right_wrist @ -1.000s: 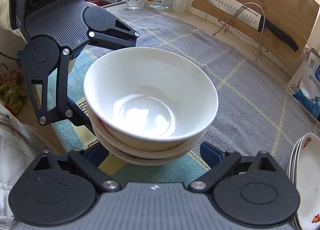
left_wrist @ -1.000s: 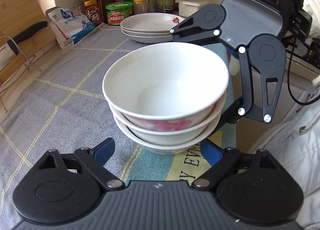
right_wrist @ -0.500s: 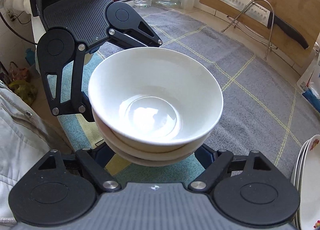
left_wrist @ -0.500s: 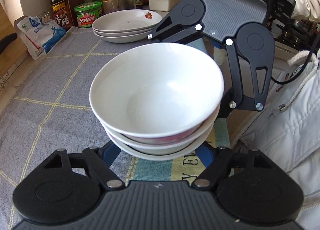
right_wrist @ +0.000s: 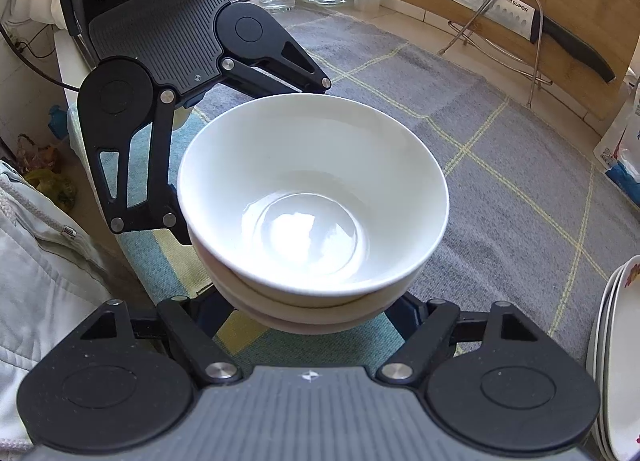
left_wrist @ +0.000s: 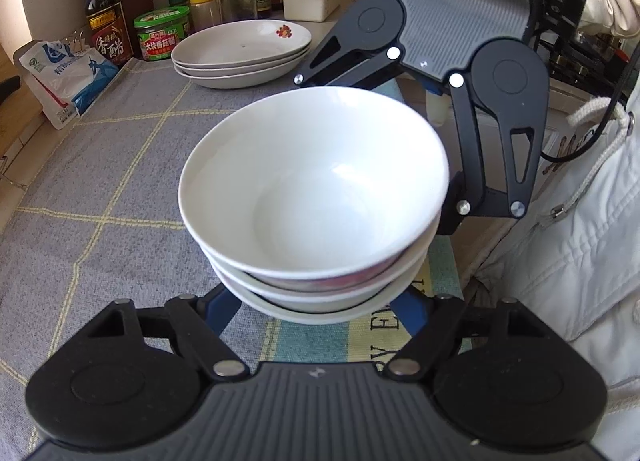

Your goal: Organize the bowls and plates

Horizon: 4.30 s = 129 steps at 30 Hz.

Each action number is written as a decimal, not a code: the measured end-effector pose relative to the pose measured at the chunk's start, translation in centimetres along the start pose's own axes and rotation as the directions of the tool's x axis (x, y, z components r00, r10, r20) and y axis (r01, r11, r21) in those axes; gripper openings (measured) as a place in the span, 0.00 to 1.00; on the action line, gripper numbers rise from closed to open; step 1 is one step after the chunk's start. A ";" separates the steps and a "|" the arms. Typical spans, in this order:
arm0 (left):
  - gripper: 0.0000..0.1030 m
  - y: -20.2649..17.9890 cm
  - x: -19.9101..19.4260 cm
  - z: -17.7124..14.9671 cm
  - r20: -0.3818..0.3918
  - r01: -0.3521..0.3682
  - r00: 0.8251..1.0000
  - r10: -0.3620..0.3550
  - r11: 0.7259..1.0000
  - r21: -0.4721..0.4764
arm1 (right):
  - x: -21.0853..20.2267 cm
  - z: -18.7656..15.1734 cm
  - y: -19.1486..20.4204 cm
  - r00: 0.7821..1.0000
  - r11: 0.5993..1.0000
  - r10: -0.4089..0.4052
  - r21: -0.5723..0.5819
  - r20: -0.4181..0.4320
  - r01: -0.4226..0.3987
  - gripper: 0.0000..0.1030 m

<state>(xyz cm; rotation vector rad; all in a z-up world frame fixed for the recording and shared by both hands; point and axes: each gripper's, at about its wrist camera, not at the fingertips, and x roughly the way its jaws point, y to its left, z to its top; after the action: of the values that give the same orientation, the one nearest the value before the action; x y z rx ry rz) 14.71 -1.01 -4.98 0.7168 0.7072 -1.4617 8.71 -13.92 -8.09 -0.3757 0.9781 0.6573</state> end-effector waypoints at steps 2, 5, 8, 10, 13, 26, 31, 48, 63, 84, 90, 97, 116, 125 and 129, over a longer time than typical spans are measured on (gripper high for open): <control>0.78 -0.1 0.0 0.1 0.002 -0.005 1.000 0.005 1.000 0.005 | 0.1 0.1 -0.3 1.000 1.000 0.006 0.010 -0.004 -0.006 0.82; 0.78 -0.2 0.0 0.4 0.005 -0.016 1.000 0.016 1.000 0.011 | 0.0 0.1 -0.7 1.000 1.000 0.016 0.022 -0.005 -0.016 0.82; 0.78 -0.1 0.2 0.8 0.004 -0.023 1.000 0.023 1.000 0.005 | -0.4 0.0 -1.2 1.000 1.000 0.023 0.020 -0.001 -0.023 0.82; 0.78 -0.2 0.3 1.2 0.004 -0.032 0.999 0.032 0.999 0.006 | -0.7 0.0 -1.6 1.000 1.000 0.023 0.008 0.001 -0.023 0.82; 0.78 -0.2 0.4 2.1 0.005 -0.041 0.999 0.041 0.999 -0.002 | -1.4 -0.1 -2.4 1.000 1.000 0.030 -0.002 0.004 -0.030 0.82; 0.78 0.9 2.4 9.1 0.043 -0.102 0.994 0.101 0.995 0.011 | -6.1 -1.3 -7.6 1.000 0.997 -0.023 -0.067 0.012 0.023 0.82; 0.78 2.4 3.7 12.4 0.064 -0.113 0.992 0.111 0.993 0.027 | -8.1 -2.4 -10.4 0.998 0.995 -0.055 -0.081 0.015 0.056 0.82; 0.78 5.9 12.4 20.9 0.089 -0.108 0.991 0.102 0.993 0.057 | -10.4 -6.9 -21.2 0.993 0.990 -0.121 -0.068 -0.012 0.120 0.82; 0.78 7.2 16.2 21.7 0.066 -0.101 0.993 0.100 0.995 0.016 | -8.7 -8.0 -24.6 0.995 0.994 -0.094 -0.053 -0.033 0.092 0.82; 0.91 7.0 15.2 20.8 0.114 -0.134 0.984 0.134 0.991 -0.007 | -8.9 -7.7 -24.5 0.990 0.990 -0.141 0.023 -0.001 0.141 1.00; 0.97 6.4 12.0 18.9 0.183 -0.218 0.956 0.231 0.972 -0.087 | -9.6 -7.8 -22.7 0.975 0.973 -0.221 0.062 -0.024 0.222 1.00; 0.99 3.8 6.2 16.8 0.338 -0.374 0.840 0.425 0.904 -0.207 | -11.6 -7.2 -19.6 0.911 0.871 -0.406 0.272 -0.069 0.409 1.00; 0.99 -1.8 -1.0 16.5 0.085 -0.399 0.836 0.542 0.707 -0.584 | -16.1 -7.7 -5.9 0.741 0.322 -0.651 0.824 -0.163 0.465 1.00; 0.99 -2.3 -2.8 16.4 0.063 -0.437 0.807 0.587 0.666 -0.605 | -17.0 -6.8 -3.7 0.708 0.314 -0.692 0.825 -0.140 0.470 1.00; 0.99 -2.4 -2.9 16.4 0.056 -0.446 0.801 0.597 0.656 -0.609 | -17.3 -6.5 -3.7 0.700 0.313 -0.702 0.825 -0.133 0.470 1.00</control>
<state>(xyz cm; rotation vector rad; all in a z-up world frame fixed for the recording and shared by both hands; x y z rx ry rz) 12.16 -12.18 7.38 0.2138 0.6194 -0.7083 0.27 -26.22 3.34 0.2135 0.7032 -0.4948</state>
